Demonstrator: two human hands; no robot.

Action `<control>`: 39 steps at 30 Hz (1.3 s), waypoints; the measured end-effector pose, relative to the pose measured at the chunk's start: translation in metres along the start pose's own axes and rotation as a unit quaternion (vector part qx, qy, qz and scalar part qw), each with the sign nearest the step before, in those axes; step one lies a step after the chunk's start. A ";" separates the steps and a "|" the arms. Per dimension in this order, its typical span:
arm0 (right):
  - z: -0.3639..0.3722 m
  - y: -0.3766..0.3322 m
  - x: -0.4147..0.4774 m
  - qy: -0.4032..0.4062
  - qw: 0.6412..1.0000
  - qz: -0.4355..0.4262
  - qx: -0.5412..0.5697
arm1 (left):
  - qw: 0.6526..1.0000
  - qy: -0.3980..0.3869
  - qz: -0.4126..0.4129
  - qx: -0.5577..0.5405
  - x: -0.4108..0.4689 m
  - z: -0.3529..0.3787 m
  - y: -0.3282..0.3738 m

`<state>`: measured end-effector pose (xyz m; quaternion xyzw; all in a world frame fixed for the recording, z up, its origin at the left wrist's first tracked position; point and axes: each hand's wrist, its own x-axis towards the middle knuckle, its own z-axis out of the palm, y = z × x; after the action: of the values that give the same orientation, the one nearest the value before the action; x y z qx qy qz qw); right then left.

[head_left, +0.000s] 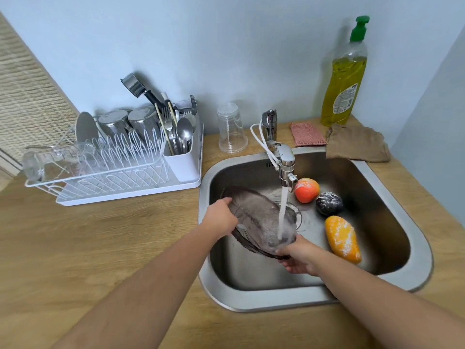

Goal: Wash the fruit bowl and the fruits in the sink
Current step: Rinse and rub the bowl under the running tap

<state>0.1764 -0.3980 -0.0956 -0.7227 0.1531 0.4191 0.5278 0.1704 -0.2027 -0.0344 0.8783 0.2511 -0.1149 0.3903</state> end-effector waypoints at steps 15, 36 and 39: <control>0.061 -0.017 -0.003 -0.102 0.984 -0.058 0.133 | 0.955 -0.014 0.152 0.253 -0.021 -0.101 0.044; 0.084 -0.033 -0.012 -0.075 0.987 -0.125 0.068 | 0.912 -0.019 0.189 0.364 -0.037 -0.130 0.076; 0.084 -0.035 -0.008 -0.073 0.985 -0.132 0.081 | 0.905 -0.021 0.198 0.376 -0.036 -0.134 0.080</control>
<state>0.1571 -0.3115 -0.0750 -0.6589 0.0513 0.3835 0.6451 0.1831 -0.1616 0.1198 0.9889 0.0023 -0.1392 0.0510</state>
